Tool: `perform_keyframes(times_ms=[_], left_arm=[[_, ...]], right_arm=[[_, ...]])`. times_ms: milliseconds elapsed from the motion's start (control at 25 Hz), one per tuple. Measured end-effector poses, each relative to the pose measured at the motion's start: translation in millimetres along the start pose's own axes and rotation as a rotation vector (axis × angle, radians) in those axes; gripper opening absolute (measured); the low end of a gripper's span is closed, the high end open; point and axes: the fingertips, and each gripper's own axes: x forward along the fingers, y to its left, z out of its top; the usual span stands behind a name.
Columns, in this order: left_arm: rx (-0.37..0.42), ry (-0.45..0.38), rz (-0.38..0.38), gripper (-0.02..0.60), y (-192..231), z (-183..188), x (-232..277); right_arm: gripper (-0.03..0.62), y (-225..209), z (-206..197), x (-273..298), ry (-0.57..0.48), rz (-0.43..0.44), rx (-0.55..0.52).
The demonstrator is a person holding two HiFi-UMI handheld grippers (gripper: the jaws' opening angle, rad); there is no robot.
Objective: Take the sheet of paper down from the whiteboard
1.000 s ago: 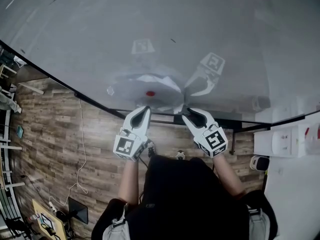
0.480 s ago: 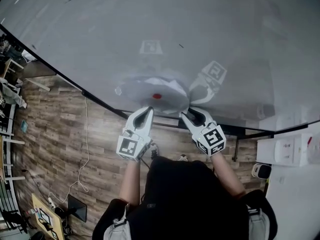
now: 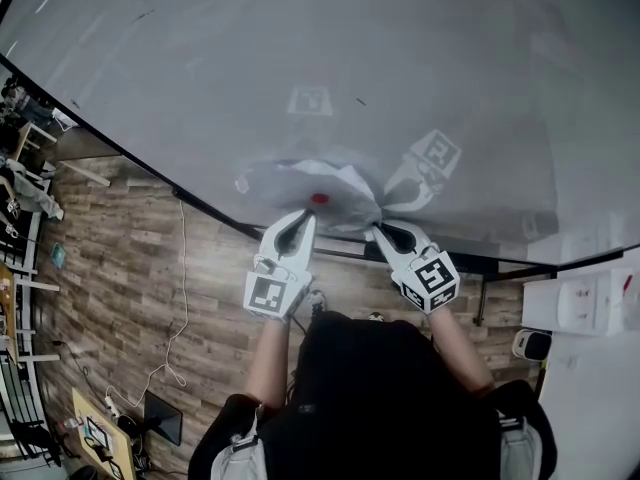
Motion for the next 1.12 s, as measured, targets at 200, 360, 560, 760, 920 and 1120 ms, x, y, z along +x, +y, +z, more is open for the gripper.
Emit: perform_keyframes(times_ms=[200,360,560,760,920,1120], left_arm=[[-0.011,-0.006,0.039,0.042,-4.0,3.5,7.0],[-0.043,-0.018,0.108,0.119,-6.1,9.6,11.2],[-0.085,-0.025,0.165,0.124,-6.1,10.8,18.4],[-0.087,-0.008,0.200,0.129,-4.9,10.1,20.4],[-0.088,0.001,0.235,0.129,-2.4,10.5,26.0],[-0.082,0.004,0.282,0.135,0.3,10.5,26.9]], right_arm=[[0.005,-4.0,2.5,-3.0,-0.008,0.014,0.000],[0.005,-3.7,2.8,-4.2,-0.001,0.036,-0.014],[0.005,-2.9,2.7,-4.3,0.000,0.041,-0.019],[0.005,-1.6,2.1,-4.4,0.000,0.053,-0.026],[0.005,-2.6,3.3,-3.3,0.001,0.058,-0.026],[0.005,-2.2,2.5,-1.8,0.003,0.065,-0.025]])
